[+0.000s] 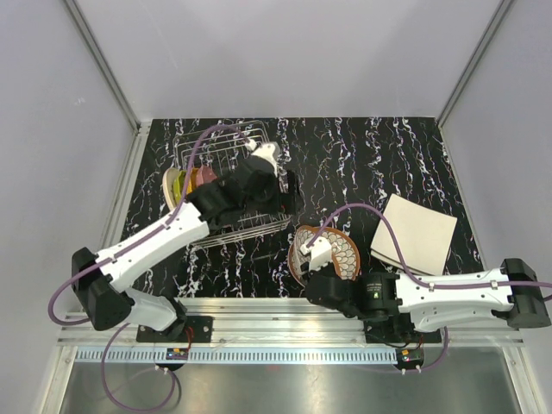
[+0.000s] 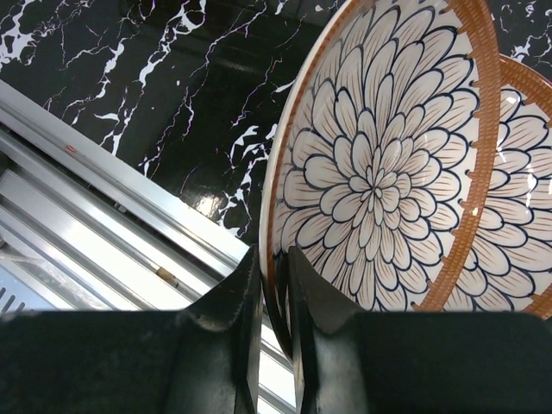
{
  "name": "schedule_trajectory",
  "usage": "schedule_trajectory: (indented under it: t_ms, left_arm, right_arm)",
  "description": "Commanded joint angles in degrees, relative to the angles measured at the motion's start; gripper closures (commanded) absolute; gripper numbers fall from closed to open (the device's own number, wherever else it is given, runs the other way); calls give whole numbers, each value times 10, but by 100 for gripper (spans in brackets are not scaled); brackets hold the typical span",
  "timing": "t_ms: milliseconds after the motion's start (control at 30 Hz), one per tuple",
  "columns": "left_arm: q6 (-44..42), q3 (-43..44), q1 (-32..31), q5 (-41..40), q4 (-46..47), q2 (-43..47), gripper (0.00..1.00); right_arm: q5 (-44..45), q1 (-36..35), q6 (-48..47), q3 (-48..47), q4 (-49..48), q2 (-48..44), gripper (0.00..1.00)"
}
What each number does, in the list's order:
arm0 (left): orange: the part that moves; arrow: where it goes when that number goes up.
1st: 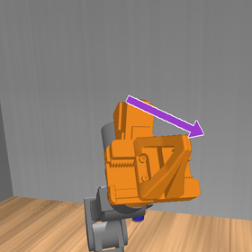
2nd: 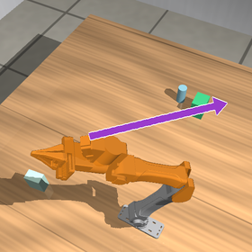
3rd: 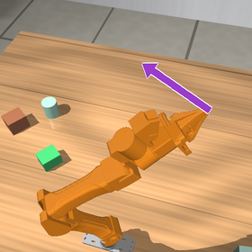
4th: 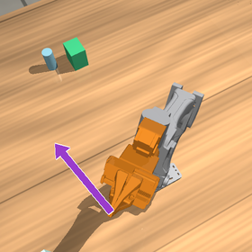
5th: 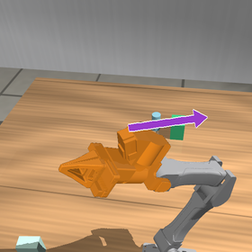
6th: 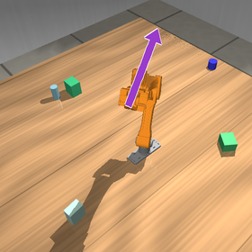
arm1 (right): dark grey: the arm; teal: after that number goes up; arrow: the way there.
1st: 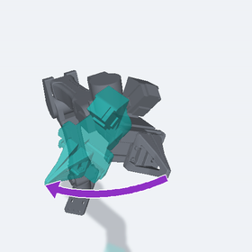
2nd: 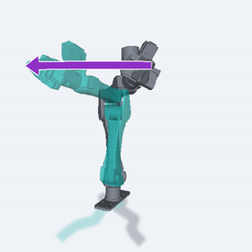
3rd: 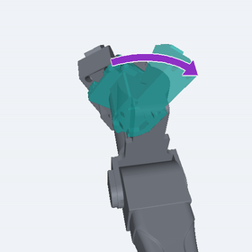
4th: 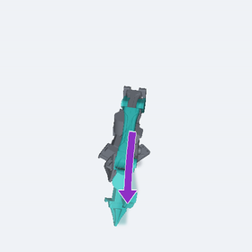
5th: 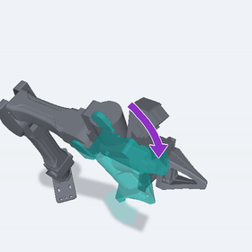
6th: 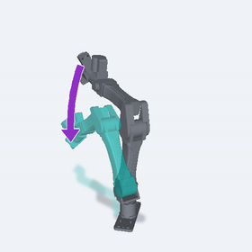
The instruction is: Load the plates into the dish rack
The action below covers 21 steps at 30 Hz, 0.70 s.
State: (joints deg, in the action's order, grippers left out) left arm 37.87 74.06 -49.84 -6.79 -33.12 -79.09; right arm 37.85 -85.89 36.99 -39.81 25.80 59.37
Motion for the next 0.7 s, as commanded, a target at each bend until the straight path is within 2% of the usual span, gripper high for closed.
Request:
schedule_trajectory:
  t_ms: [0,133,300,400,500,667]
  left_arm:
    - [-66,79,19,-68,-31,38,1]
    - [-123,115,25,-138,-37,95,1]
    - [-202,69,28,-232,1,190,1]
    - [-222,13,32,-294,17,244,14]
    - [-232,-39,34,-334,25,285,1]
    - [-235,-99,36,-387,12,316,1]
  right_arm:
    - [-1,-1,10,-28,-41,-32,100]
    - [21,-1,-21,-57,-21,-68,100]
    - [36,0,-75,-113,-13,-95,100]
    - [49,0,-113,-148,-20,-99,100]
    - [64,3,-165,-168,-47,-93,100]
    - [32,55,-199,-202,-89,-52,100]
